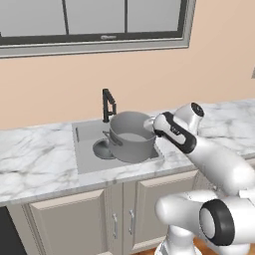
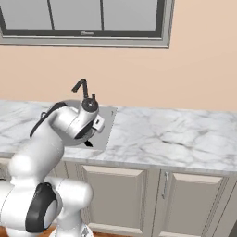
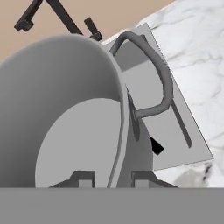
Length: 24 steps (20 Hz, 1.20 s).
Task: Move the pot and pan from the stove into the sink.
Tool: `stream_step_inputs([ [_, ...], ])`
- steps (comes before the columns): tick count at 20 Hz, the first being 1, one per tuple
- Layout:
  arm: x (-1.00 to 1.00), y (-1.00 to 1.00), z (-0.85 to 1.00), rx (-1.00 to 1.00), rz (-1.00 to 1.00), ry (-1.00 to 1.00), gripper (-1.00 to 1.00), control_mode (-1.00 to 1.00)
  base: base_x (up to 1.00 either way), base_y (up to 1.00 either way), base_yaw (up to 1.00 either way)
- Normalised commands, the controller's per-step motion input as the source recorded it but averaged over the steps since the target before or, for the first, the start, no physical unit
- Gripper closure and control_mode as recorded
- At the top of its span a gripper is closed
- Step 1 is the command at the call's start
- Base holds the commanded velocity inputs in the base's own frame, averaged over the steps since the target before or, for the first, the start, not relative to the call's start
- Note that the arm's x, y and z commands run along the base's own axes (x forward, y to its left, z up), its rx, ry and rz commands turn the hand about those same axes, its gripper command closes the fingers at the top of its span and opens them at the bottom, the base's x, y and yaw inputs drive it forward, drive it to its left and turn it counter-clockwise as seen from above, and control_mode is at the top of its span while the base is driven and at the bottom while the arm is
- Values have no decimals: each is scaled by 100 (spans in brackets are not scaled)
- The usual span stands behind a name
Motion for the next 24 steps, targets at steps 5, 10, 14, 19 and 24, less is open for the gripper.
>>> stream_step_inputs([
  [5,26,15,-27,2,2,-2,100,-100,0,0,0],
  [10,15,8,-9,0,0,0,100,-100,0,0,0],
  [14,48,13,-15,1,0,0,100,-100,0,0,0],
  [19,44,9,-18,0,0,-1,100,-100,0,0,0],
  [24,48,4,-24,0,0,-3,100,-100,0,0,0],
])
